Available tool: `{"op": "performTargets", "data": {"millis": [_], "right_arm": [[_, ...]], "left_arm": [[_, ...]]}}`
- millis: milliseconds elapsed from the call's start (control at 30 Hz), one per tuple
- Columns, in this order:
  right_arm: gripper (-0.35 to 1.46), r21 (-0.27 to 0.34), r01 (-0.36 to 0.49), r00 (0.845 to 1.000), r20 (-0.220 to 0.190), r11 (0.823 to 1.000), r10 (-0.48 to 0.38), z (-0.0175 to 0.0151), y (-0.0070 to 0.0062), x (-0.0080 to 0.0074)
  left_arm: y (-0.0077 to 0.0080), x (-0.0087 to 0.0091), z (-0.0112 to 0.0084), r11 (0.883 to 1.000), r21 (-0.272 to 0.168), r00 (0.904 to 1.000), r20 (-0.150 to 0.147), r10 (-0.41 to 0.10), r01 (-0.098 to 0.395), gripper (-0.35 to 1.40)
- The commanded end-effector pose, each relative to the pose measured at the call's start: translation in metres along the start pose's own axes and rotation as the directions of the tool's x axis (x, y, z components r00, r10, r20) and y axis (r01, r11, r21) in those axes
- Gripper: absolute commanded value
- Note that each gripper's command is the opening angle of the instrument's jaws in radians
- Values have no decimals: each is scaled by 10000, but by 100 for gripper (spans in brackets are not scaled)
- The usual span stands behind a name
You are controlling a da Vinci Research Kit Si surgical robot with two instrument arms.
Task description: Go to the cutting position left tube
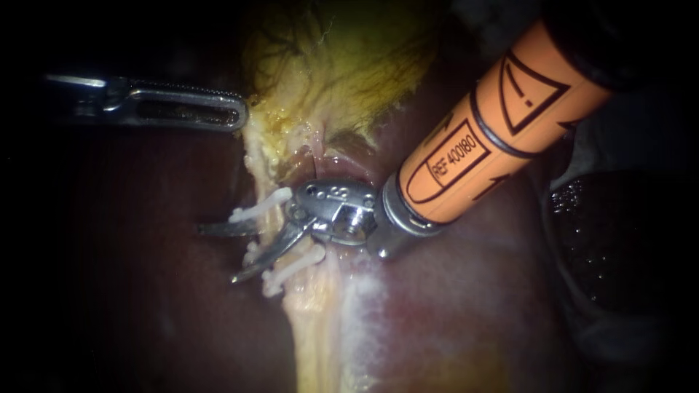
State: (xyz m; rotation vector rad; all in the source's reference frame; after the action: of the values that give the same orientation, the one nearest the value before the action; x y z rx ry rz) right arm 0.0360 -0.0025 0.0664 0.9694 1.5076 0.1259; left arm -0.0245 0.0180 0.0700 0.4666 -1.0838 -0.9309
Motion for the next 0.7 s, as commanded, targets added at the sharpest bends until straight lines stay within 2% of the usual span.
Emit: {"op": "performTargets", "data": {"millis": [33,133,167,367,700], "right_arm": [[33,1,-3,10000,3,10000,3,0,0,0],[-9,-17,-123,9999,-3,9999,123,1,2,0],[-35,-26,-301,9995,-8,9995,301,2,3,1],[-35,63,-992,9951,24,9950,992,8,9,-3],[-35,57,-1085,9941,47,9941,1085,3,12,-10]], "left_arm": [[0,0,0,10000,0,10000,-2,1,-1,-35],[0,0,0,10000,1,10000,-2,1,-1,-35],[0,0,0,10000,1,10000,-2,1,-1,-35],[0,0,0,10000,1,10000,-2,1,-1,-35],[0,0,0,10000,1,10000,-2,1,-1,-35]]}}
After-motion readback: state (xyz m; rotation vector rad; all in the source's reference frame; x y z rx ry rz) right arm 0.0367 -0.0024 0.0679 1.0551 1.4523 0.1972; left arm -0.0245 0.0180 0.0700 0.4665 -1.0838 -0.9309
